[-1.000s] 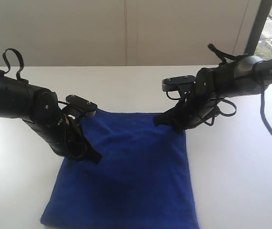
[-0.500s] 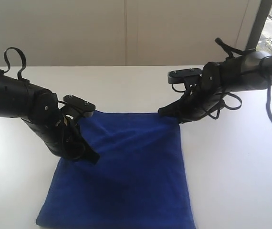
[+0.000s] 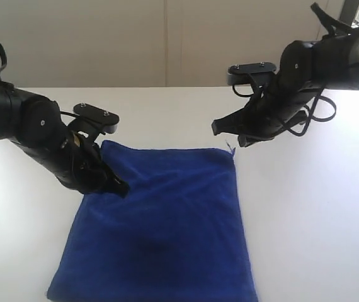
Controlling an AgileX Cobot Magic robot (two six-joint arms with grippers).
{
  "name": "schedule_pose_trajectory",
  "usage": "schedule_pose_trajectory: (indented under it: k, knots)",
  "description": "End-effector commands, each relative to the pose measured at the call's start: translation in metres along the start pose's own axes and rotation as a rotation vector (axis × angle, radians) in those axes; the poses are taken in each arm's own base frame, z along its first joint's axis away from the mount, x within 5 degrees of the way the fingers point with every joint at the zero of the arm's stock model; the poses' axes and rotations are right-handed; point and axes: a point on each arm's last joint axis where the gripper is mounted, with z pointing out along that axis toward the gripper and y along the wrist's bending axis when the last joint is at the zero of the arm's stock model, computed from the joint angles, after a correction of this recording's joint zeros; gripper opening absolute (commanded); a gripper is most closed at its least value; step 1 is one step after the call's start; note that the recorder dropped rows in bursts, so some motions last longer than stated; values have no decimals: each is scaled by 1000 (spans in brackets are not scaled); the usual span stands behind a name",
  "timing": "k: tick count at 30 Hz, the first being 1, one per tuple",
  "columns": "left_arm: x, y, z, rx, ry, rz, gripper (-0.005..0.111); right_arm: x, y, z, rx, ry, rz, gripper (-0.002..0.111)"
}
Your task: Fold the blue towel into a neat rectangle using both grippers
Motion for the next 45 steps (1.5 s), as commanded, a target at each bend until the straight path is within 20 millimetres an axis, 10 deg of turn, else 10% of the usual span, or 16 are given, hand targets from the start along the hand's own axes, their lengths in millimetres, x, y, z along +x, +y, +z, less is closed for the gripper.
schedule_pose_trajectory:
  k: [1, 15, 28, 33, 45]
  knots:
    - [6, 0, -18, 8, 42, -10, 0, 13, 7, -23, -39, 9, 8, 0]
    - [28, -11, -22, 111, 164, -148, 0, 87, 6, -54, -51, 75, 53, 0]
    - [63, 47, -63, 107, 118, -418, 0, 134, 5, -67, -62, 114, 99, 0]
    - [80, 40, -80, 120, 88, -378, 0, 150, 5, -78, -71, 118, 107, 0]
    - [102, -33, -100, 247, 23, 507, 0, 176, 56, -99, -234, 132, -589, 0]
